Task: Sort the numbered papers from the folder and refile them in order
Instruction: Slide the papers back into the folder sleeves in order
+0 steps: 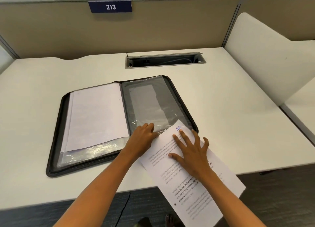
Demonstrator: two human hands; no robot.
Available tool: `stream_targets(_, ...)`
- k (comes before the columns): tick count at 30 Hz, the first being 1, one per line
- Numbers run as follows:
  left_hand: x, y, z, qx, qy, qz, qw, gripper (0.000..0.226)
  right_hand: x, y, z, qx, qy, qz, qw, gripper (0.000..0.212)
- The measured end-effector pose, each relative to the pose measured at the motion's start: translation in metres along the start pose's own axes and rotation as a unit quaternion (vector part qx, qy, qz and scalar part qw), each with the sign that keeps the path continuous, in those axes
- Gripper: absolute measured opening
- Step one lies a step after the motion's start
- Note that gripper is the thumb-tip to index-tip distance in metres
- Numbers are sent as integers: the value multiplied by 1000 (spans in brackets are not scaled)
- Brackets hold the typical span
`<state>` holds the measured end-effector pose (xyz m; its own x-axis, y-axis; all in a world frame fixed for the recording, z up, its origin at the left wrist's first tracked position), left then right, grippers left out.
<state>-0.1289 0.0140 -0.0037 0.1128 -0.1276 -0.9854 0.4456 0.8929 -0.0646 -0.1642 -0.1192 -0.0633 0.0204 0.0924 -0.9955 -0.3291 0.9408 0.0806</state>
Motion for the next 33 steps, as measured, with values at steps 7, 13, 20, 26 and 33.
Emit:
stream_targets(7,1,-7,-9,13,-53,21,998,28,-1,9,8,4,-10,-3,1000,81)
stream_targets(13,7,-16,-9,17,-53,34,998,46,2,12,22,61,17,31,997,85)
stream_targets(20,18,-6,-11,-15,-21,-5,1000,65,-12,40,15,-97,-56,100,989,61)
stream_targets(26,15,-15,-15,-15,-29,-20,999,64,16,55,26,-197,13,65,978,60)
stream_targets(33,12,-15,-18,-27,-36,-13,999,59,10,50,56,-118,27,71,990,78)
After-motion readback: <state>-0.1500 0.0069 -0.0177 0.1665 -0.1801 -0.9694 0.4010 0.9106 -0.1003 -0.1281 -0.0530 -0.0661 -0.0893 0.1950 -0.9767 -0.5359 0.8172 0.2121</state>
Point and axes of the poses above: each hand's wrist, its own z-axis towards the middle knuckle, its own x-axis out of the palm, y = z × x, the point moved 10 cm from there along z, towards the middle knuckle, and after that the axes turned 10 degrees about -x, right-handed, at the moved point
